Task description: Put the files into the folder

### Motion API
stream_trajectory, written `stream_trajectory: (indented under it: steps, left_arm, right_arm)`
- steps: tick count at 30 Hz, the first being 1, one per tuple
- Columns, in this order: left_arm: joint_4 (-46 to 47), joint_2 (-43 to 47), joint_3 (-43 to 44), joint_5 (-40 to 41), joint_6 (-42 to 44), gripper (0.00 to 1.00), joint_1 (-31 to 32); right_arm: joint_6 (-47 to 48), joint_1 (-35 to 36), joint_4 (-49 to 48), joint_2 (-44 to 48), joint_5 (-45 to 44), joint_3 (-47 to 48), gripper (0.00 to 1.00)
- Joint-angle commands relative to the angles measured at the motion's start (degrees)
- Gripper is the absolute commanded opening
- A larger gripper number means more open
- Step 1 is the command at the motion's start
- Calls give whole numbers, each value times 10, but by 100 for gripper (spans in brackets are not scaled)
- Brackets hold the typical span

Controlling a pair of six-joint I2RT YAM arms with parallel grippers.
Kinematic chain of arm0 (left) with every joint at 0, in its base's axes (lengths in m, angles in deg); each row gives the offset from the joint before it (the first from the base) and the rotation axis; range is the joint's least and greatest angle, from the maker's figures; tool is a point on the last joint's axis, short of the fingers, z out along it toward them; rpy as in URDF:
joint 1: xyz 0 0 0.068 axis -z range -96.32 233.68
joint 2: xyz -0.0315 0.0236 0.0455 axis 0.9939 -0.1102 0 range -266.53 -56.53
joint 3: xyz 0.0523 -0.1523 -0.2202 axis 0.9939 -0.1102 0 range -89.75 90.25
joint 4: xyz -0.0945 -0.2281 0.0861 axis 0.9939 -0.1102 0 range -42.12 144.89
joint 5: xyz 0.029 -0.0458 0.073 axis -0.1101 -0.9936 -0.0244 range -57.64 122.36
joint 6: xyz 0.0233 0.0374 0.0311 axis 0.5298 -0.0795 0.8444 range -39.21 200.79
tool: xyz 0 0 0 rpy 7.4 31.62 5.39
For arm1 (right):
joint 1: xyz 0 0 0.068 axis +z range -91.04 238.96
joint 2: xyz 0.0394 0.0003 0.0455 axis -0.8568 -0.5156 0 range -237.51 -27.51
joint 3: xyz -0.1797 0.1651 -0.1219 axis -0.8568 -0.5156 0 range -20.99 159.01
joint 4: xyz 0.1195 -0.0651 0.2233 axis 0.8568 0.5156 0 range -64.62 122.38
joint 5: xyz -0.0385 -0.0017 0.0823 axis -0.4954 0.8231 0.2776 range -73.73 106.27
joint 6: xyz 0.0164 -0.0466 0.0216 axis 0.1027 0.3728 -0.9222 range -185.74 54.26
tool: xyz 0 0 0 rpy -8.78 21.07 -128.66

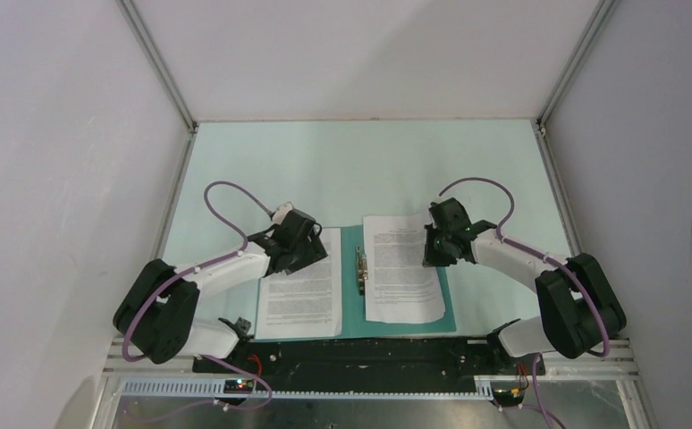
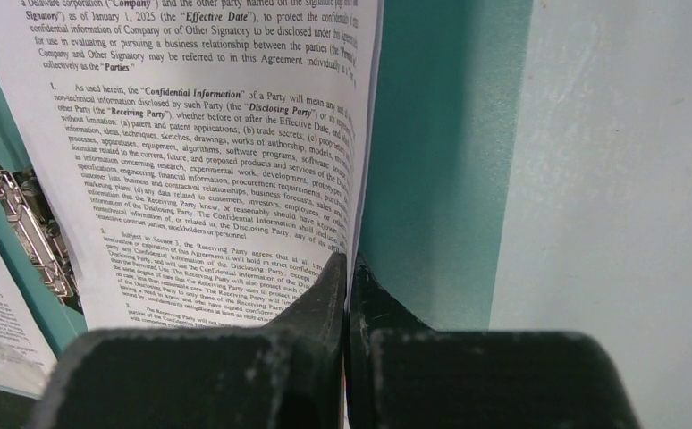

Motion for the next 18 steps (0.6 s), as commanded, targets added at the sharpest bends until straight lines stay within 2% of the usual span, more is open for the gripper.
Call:
stream_trajectory:
  steps: [1,18]
  left_arm:
    - [6,3,0,17,-12,71,4]
    - [6,-12,1,15,-15,70,3]
  right_arm:
    - [-4,11,-20,8,0,16,0]
    - [16,28,-8,62,-8,-8,0]
